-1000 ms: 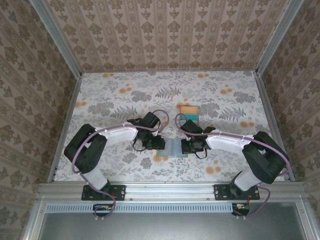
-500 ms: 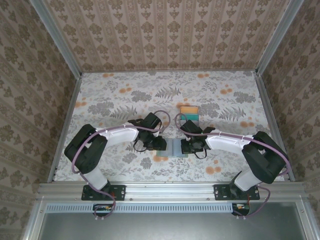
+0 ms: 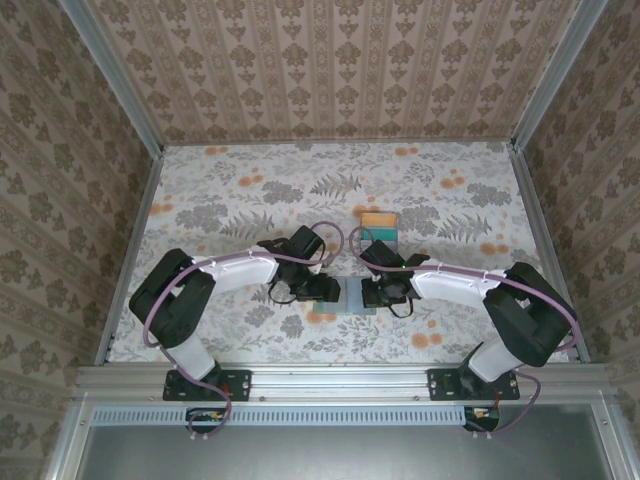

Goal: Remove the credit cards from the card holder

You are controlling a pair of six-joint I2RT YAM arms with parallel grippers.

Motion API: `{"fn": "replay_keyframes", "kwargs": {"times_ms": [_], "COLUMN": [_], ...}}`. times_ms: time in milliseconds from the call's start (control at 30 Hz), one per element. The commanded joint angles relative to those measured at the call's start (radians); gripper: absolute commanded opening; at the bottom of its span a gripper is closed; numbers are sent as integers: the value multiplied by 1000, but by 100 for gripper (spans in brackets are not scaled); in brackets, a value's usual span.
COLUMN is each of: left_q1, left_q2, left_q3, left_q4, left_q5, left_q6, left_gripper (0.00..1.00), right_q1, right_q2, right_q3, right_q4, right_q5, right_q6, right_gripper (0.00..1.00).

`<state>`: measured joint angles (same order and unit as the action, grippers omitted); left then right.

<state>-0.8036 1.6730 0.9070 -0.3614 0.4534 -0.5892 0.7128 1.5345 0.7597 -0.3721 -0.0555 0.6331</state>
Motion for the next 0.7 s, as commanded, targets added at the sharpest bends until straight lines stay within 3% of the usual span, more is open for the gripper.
{"fn": "replay_keyframes", "kwargs": {"times_ms": [0,433,567,667], "left_q1": [-7,4,6,7], "left_q2": [-13,-40,-45,-48], "left_q3": [14,2,0,-3], "left_q4": [27,45,44,53], "left_q5": [38,49,47,53], "left_q6": [23,26,26,25], "left_gripper": [52,62,79,84], "right_q1": [19,23,23,23], "right_q2": [61,75,77,79], "right_q3": [-12,-4,-3,-3], "right_q4": [-3,-8,-7,-8], "right_q5": [-7,-7,-9,-9], "right_q6": [16,16,16,17], "right_gripper": [1,1,1,1]}}
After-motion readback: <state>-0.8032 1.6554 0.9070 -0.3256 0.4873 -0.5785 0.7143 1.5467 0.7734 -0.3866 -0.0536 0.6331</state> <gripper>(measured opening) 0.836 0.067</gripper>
